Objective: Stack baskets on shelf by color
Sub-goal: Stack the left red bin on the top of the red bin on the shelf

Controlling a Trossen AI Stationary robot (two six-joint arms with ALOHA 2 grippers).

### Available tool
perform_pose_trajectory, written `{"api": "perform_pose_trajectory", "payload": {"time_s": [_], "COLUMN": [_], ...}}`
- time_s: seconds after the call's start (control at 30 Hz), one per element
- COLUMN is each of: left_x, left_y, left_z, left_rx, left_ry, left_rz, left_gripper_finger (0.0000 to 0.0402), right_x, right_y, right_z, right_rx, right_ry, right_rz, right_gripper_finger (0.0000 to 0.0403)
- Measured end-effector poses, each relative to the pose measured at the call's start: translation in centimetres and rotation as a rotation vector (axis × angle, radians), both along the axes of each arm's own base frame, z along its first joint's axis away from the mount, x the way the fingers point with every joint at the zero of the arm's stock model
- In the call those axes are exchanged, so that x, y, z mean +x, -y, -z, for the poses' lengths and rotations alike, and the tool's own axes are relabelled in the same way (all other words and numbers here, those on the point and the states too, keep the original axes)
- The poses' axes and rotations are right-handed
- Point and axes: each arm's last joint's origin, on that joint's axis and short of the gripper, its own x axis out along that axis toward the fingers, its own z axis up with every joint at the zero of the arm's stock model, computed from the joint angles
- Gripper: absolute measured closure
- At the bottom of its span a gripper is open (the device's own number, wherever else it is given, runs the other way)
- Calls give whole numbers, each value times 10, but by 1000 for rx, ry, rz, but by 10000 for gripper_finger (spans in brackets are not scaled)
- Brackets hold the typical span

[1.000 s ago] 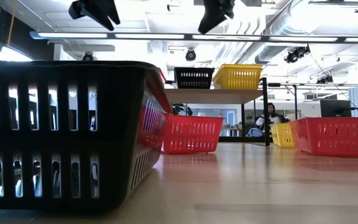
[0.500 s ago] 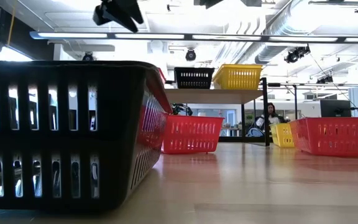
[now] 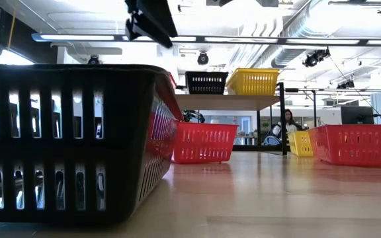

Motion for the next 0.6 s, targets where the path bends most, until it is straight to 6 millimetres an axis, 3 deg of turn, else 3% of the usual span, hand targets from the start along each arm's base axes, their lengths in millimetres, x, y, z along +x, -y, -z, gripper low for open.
{"api": "perform_pose_trajectory", "payload": {"time_s": [0.6], "left_x": [56], "left_y": [27], "left_z": [92], "left_rx": [-4], "left_ry": [-195], "left_rz": [103], "left_gripper_finger": [261], "right_x": [-1], "right_y": [-9], "right_z": [2], "right_rx": [31], "right_ry": [-10], "right_rz": [4], "right_gripper_finger": [307]}}
